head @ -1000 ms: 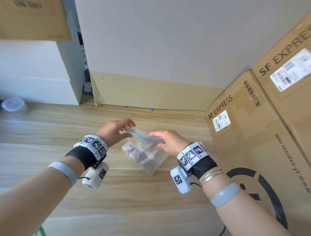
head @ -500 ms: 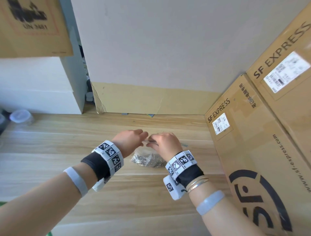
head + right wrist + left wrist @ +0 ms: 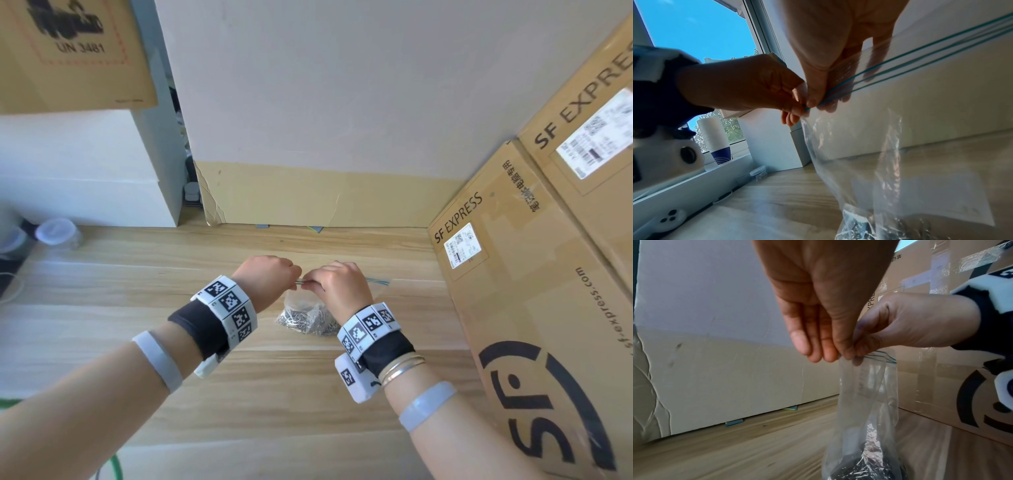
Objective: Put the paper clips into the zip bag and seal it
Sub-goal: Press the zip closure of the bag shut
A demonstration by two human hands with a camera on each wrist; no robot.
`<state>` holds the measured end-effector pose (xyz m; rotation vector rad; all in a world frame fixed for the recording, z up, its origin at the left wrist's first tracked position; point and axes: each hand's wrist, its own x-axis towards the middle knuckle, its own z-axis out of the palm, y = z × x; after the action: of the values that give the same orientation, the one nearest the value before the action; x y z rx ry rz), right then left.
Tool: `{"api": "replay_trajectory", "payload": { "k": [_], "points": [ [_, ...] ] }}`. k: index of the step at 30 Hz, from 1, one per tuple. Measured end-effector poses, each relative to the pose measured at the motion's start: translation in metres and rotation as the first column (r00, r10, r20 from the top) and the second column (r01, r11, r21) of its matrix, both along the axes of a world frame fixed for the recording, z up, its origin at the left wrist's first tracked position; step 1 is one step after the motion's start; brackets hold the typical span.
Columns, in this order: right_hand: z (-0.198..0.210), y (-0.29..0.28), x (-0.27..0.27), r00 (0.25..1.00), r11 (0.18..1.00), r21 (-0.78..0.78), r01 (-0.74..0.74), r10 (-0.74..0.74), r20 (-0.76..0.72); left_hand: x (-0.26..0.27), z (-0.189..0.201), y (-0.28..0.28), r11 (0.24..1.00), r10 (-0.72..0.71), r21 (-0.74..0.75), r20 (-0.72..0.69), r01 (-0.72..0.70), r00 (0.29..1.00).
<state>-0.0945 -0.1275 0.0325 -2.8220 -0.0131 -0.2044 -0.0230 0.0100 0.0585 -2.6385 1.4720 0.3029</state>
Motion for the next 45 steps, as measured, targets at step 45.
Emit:
{"api": "replay_trajectory", "payload": {
  "k": [45],
  "points": [
    [0.009,-0.007,0.003,0.993,0.994,0.106,0.032,-0.020,-0.114,0.010,-0.030,0.013,0.829,0.163,-0.404,-0.488,-0.387,0.857]
  ]
}}
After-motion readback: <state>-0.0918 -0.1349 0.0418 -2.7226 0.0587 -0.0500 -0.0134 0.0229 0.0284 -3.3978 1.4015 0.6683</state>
